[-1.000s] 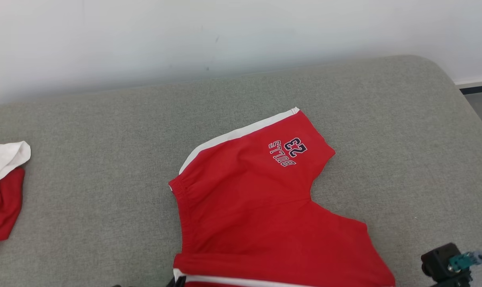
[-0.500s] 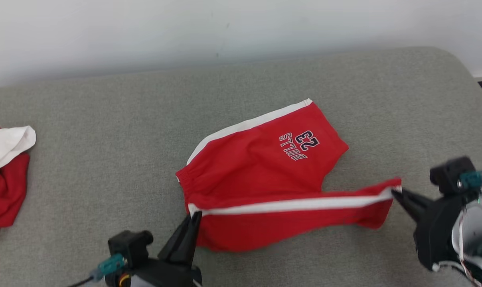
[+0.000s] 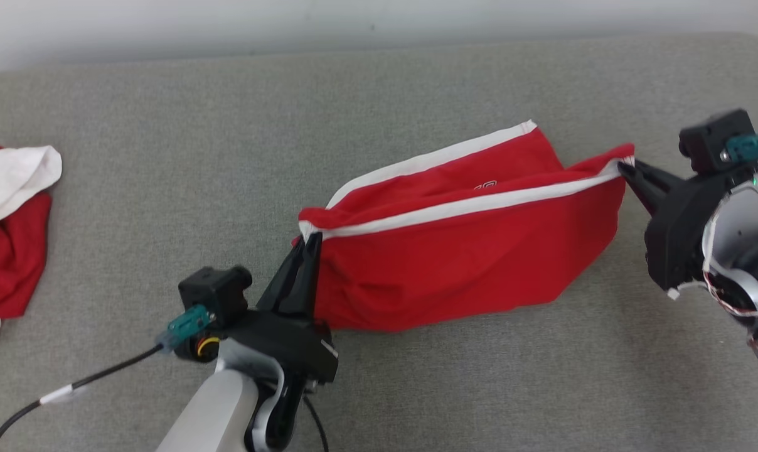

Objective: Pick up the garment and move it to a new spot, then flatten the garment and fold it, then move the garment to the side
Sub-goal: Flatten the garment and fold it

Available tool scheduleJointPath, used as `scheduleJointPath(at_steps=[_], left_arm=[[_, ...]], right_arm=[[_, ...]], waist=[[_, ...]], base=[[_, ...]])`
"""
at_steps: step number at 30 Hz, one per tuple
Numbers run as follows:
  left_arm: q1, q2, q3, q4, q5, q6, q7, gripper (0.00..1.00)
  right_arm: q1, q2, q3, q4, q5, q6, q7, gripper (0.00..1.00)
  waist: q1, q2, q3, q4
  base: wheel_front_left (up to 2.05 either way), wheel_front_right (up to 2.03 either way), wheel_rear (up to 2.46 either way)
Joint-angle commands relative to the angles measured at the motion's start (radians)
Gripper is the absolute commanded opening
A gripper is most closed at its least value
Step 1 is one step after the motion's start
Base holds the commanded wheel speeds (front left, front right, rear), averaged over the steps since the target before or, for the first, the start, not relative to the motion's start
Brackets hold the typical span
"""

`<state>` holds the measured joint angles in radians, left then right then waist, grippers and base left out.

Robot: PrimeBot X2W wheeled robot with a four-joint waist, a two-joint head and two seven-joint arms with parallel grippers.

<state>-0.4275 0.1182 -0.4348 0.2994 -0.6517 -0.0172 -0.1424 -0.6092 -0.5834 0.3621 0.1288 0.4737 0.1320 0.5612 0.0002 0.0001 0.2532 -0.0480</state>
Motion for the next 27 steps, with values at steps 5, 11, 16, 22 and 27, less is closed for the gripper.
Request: scheduleJointPath(at_steps=[5,11,16,22,27], left_arm=[[-0.084,-0.026,-0.008,0.03,0.027,0.031,-0.011,0.0],[-0.14,-0.045,-0.019,0.07,0.026,0.077,0.007,0.0],[-0.183,-0.053,-0.026,0.105,0.033,0.115,0.006,0.0],[-0.217,-0.061,-0.039,0.133,0.022,0.132,-0.008,0.0],[-0.245,-0.065,-0.056,0.164,0.012,0.138,-0.028,1.0]], right_arm=[[-0.136,0.021,0.061,0.124,-0.012,-0.003,-0.079,0.0],[-0.231,0.04,0.105,0.257,-0.02,-0.003,-0.153,0.0],[-0.289,0.055,0.122,0.343,-0.023,-0.003,-0.205,0.0],[-0.323,0.079,0.125,0.429,-0.019,-0.003,-0.241,0.0],[-0.345,0.094,0.149,0.477,-0.006,-0.003,-0.267,1.0]], waist=[[-0.0002,-0.0001,0.062,0.04],[-0.0002,-0.0001,0.096,0.07],[-0.0002,-0.0001,0.119,0.094],[-0.0002,-0.0001,0.131,0.11],[-0.0002,-0.0001,0.131,0.113]], base=[[0.0,0.0,0.0],[0.0,0.0,0.0],[0.0,0.0,0.0],[0.0,0.0,0.0],[0.0,0.0,0.0]])
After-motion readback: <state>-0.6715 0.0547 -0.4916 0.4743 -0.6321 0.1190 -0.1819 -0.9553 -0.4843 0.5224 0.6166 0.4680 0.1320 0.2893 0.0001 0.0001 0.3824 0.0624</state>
